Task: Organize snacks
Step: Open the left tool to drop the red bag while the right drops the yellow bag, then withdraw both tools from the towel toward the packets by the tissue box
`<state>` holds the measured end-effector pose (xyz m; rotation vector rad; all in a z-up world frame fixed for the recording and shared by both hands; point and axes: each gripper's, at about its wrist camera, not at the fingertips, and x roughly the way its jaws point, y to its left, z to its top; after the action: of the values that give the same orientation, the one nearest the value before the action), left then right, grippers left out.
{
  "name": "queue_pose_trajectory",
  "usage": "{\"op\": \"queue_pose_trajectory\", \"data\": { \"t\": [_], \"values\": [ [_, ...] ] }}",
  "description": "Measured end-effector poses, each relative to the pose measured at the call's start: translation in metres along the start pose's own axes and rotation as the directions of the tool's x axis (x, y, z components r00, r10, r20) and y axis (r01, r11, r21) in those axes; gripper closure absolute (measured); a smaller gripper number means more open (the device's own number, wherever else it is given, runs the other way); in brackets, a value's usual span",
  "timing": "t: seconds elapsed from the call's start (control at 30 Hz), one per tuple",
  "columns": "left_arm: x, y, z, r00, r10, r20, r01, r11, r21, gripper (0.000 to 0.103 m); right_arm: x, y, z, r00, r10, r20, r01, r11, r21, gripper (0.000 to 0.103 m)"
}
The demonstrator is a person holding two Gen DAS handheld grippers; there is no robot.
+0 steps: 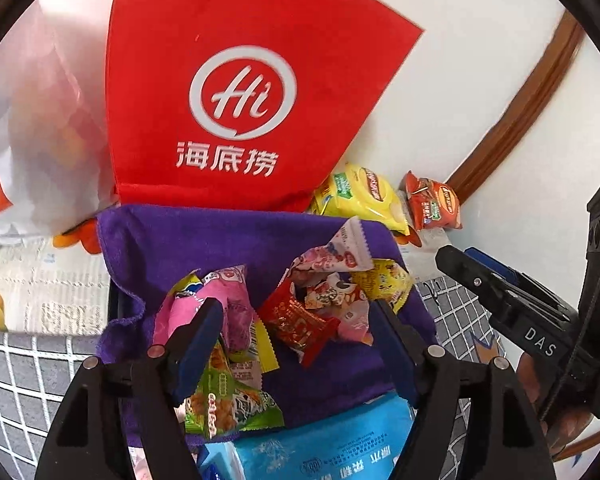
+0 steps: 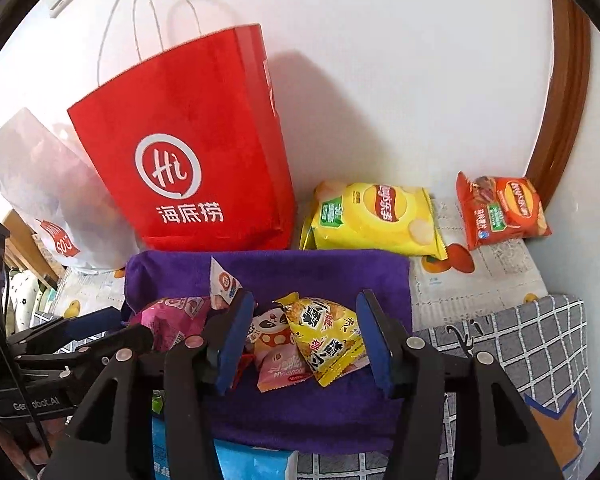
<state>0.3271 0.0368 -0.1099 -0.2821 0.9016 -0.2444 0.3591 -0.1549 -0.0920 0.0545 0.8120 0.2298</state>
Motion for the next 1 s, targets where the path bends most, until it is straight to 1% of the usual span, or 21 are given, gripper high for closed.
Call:
{"op": "queue_pose_trajectory", "data": {
  "t": [0.1, 0.17, 0.27, 0.4, 0.57, 0.67, 0.73, 0.83, 0.9, 1.0],
  "values": [
    [-0.015, -0.006, 0.000, 0.999, 0.011, 0.039, -0.012, 0.999, 0.036, 0.030, -0.010, 0.000, -0.001, 1.000, 0.009, 0.017, -0.009, 1.000, 0.020, 0.044],
    [-0.022, -0.009, 0.000, 0.998, 0.003, 0.056, -0.006, 0.999, 0.044, 0.030, -0.016, 0.001, -0.003, 1.000, 0.004, 0.014, -0.004, 0.999, 0.034, 0.044],
    [-0.036, -0.015, 0.000, 0.997, -0.017, 0.075, 0.012, 0.998, 0.060, 0.030, -0.027, 0.001, -0.007, 1.000, -0.023, -0.003, 0.023, 0.999, 0.036, 0.044],
    [-0.062, -0.028, -0.004, 0.992, -0.062, 0.114, 0.051, 0.994, 0.097, 0.030, -0.059, 0.000, -0.017, 0.999, -0.029, 0.032, 0.027, 0.999, 0.044, 0.044],
    [-0.094, -0.046, -0.010, 0.982, -0.106, 0.155, 0.085, 0.987, 0.133, 0.030, -0.099, 0.008, -0.031, 0.995, -0.060, 0.075, 0.059, 0.998, 0.011, 0.042],
    [-0.109, -0.052, -0.016, 0.979, -0.132, 0.153, 0.110, 0.984, 0.142, 0.030, -0.119, 0.019, -0.043, 0.993, -0.072, 0.096, 0.075, 0.997, -0.031, 0.041],
    [-0.117, -0.052, -0.022, 0.980, -0.128, 0.155, 0.105, 0.984, 0.147, 0.030, -0.130, 0.027, -0.053, 0.992, -0.071, 0.104, 0.077, 0.995, -0.058, 0.040],
    [-0.126, -0.048, -0.033, 0.983, -0.105, 0.150, 0.083, 0.986, 0.147, 0.030, -0.139, 0.034, -0.066, 0.992, -0.053, 0.113, 0.061, 0.996, -0.068, 0.040],
    [-0.129, -0.041, -0.042, 0.987, -0.087, 0.134, 0.067, 0.987, 0.148, 0.030, -0.139, 0.037, -0.079, 0.996, -0.014, 0.089, 0.020, 0.997, -0.072, 0.040],
    [-0.134, -0.025, -0.060, 0.992, -0.031, 0.121, 0.014, 0.990, 0.144, 0.030, -0.130, 0.040, -0.096, 0.999, 0.033, 0.034, -0.031, 0.998, -0.056, 0.040]
  ]
}}
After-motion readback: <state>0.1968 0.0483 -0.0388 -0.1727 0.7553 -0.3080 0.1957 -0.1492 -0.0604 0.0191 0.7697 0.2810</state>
